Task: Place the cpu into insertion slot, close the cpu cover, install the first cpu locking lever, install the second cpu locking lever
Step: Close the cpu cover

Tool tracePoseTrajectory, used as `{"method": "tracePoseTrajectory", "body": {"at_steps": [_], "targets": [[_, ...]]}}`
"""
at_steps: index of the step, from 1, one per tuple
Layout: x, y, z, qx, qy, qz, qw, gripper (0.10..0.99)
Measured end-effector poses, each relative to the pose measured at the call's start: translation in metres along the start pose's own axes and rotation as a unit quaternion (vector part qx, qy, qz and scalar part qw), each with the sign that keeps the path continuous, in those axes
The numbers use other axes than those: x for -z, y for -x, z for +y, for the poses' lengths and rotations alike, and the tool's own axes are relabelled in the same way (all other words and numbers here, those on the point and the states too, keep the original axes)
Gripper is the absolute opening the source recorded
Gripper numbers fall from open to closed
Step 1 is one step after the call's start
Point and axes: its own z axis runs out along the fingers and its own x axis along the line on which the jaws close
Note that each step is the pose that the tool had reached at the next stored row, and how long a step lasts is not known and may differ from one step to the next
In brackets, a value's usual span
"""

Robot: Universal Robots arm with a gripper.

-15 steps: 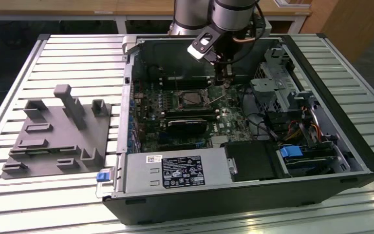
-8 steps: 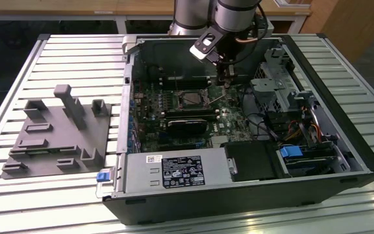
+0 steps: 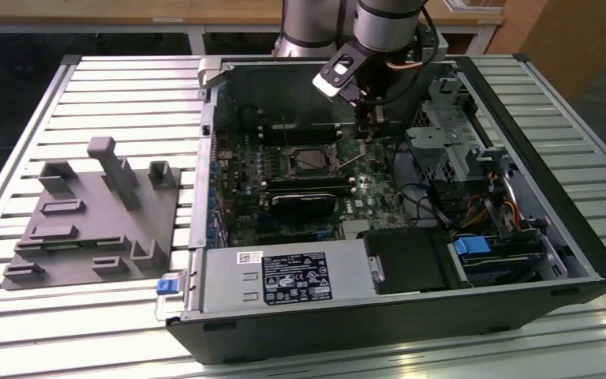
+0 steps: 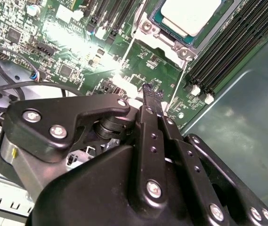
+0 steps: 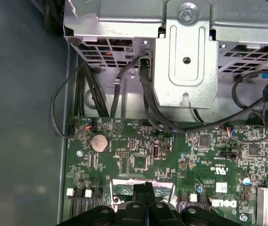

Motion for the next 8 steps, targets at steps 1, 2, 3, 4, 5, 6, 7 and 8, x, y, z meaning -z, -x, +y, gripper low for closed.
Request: {"method": "tracePoseTrajectory", "body": {"at_steps": [1,2,3,4,5,6,7,8], "targets": [[-0.0002,0.0000,0.0005,0.000,0.0000,0.0000,1.0000,0.106],[-0.0004,0.0000,0.0010,0.000,0.0000,0.0000,1.0000,0.106],[-0.0006,0.0001,0.0015,0.000,0.0000,0.0000,1.0000,0.106],[-0.0008,0.0001,0.0021,0.000,0.0000,0.0000,1.0000,0.106],[-0.0009,0.0001,0.0028,0.000,0.0000,0.0000,1.0000,0.106],[-0.0011,0.0001,0.0035,0.000,0.0000,-0.0001,1.0000,0.106],[-0.0012,0.0001,0.0042,0.000,0.0000,-0.0001,1.0000,0.106],[-0.0014,0.0000,0.0048,0.000,0.0000,-0.0001,1.0000,0.106]]}}
